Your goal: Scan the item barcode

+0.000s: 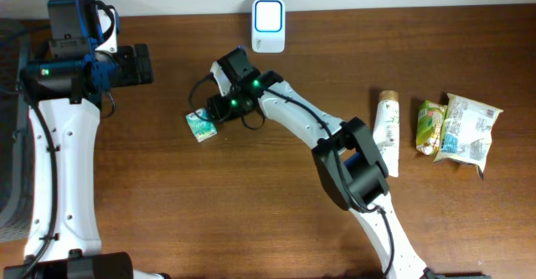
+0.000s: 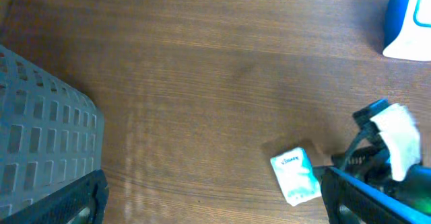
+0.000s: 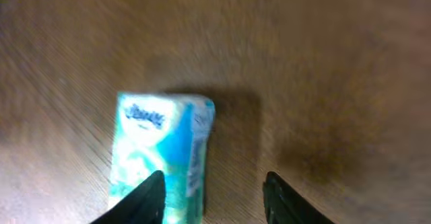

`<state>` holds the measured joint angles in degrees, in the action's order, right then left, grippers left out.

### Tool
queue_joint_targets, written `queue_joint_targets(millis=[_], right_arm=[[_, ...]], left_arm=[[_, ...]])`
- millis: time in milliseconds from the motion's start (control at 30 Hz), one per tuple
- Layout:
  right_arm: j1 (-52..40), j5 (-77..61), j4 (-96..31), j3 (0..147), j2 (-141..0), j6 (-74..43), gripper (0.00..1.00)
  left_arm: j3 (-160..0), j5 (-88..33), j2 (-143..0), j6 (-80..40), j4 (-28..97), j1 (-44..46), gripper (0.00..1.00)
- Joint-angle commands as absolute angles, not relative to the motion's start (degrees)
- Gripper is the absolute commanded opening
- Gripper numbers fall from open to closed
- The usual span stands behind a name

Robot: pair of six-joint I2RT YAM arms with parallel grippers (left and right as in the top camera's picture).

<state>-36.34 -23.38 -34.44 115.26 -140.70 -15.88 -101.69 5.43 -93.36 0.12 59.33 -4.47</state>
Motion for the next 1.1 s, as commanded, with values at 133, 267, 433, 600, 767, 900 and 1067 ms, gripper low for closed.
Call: queue_joint_targets(millis=[133,267,433,600,767,900,1067], right_arm=[[-38.96,-25.10,-37.80,115.04,-141.45,-14.85,0.35],[-39.70,-28.97,-38.20,115.07,-141.45,-14.92,0.32],[-39.75,-29.12,-37.39,115.07,-141.45,-15.14,0.23],[-39.75,-26.94,-35.59,115.02,-142.21,-17.82,0.30],[-39.75,-26.72,-35.27,115.02,-142.89,-19.20,0.28],[-39.75,-26.81,-35.57,115.02,-142.89,-19.18,0.04],[-37.87,-26.79,-40.77,115.18,-140.16,-14.33,0.04]], left_arm=[[-101.89,5.85,-92.47,-0.45,59.27,-4.56,0.99],[-101.89,5.85,-92.47,-0.45,59.27,-4.56,0.99],[-101.89,5.85,-92.47,-0.45,59.27,-4.56,0.99],[-101.89,5.85,-92.47,-0.45,59.27,-4.56,0.99],[-101.89,5.85,-92.44,-0.45,59.27,-4.56,0.99],[-101.89,5.87,-92.47,-0.45,59.27,-4.56,0.99],[-101.89,5.85,-92.44,-0.45,59.27,-4.56,0.99]])
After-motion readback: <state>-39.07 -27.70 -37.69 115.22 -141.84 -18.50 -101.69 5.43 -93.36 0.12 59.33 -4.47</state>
